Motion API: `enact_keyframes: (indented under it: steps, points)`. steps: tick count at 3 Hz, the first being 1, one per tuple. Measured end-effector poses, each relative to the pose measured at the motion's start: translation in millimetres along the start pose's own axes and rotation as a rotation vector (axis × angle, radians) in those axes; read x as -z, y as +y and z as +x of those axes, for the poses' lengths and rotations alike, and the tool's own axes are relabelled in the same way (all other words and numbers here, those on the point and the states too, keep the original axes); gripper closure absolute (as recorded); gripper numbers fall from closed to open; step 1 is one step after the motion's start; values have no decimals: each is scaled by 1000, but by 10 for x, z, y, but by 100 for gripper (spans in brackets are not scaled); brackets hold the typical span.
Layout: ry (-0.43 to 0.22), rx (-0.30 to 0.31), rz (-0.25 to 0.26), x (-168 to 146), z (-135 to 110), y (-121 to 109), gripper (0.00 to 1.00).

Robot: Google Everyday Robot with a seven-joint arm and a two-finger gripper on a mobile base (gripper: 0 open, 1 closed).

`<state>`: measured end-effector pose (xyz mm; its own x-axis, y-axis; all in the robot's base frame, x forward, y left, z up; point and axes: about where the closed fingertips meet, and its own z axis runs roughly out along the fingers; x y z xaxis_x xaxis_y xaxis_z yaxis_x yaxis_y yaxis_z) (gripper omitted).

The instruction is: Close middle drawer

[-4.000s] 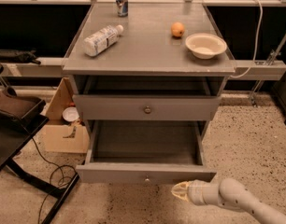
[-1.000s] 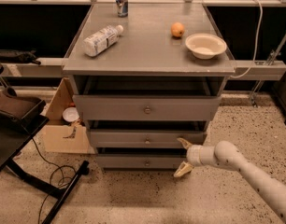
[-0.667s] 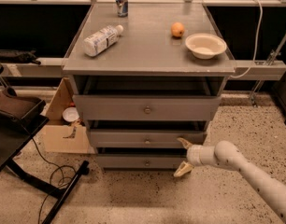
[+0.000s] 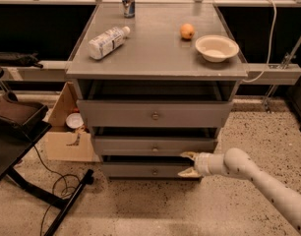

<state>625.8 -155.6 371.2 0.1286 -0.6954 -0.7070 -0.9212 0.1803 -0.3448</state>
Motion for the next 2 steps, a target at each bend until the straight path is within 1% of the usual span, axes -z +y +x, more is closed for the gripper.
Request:
enact_keyframes:
  steps: [1, 2]
  points:
    - [23, 44, -6, 279, -172, 138, 61]
    - [94, 105, -6, 864, -398, 416, 92]
